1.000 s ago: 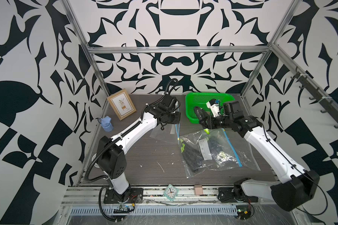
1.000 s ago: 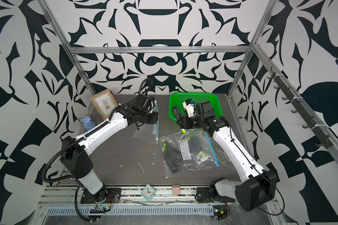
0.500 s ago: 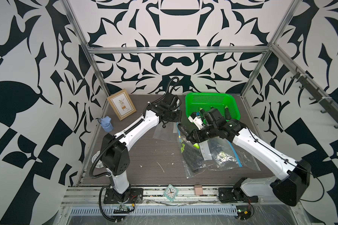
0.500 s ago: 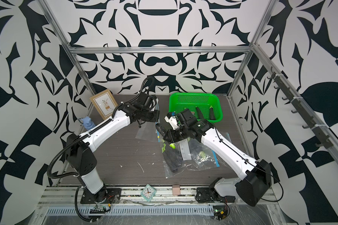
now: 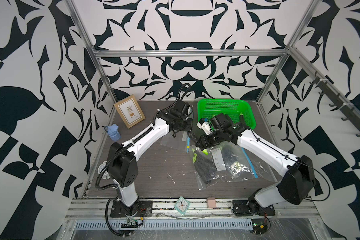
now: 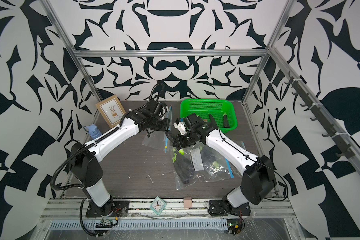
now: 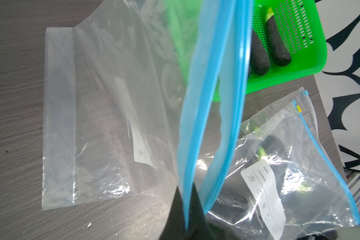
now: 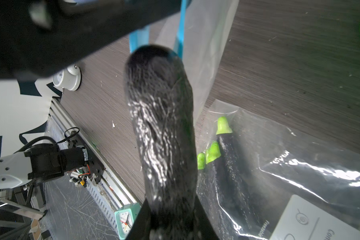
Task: Place the eggplant in a zip-top bag and seal the zipper
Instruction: Place the eggplant in the zipper food storage bag.
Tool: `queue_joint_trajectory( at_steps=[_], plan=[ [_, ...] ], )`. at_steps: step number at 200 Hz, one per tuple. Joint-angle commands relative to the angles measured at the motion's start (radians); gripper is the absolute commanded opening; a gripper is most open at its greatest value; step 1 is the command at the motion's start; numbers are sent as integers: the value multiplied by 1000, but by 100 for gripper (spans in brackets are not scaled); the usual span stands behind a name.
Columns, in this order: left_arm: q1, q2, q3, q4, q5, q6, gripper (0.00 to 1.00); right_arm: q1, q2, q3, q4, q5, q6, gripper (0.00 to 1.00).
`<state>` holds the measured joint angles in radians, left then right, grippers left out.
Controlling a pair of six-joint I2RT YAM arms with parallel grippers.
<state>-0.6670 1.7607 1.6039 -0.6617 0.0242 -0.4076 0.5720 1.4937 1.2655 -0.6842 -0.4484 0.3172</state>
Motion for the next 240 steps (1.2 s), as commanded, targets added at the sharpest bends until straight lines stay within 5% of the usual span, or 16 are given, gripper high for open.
queue_joint_trajectory(
  at_steps=[1, 175, 240],
  plan=[
    [2, -47, -26, -25, -19, -10, 0, -39, -20, 50, 4, 17, 11, 1],
    [-3, -81, -37, 29, 48, -15, 0, -51, 40, 139, 118, -216, 81, 0],
    [-2, -104, -42, 16, 57, -3, 0, -51, 110, 141, 113, -156, 54, 0]
  ],
)
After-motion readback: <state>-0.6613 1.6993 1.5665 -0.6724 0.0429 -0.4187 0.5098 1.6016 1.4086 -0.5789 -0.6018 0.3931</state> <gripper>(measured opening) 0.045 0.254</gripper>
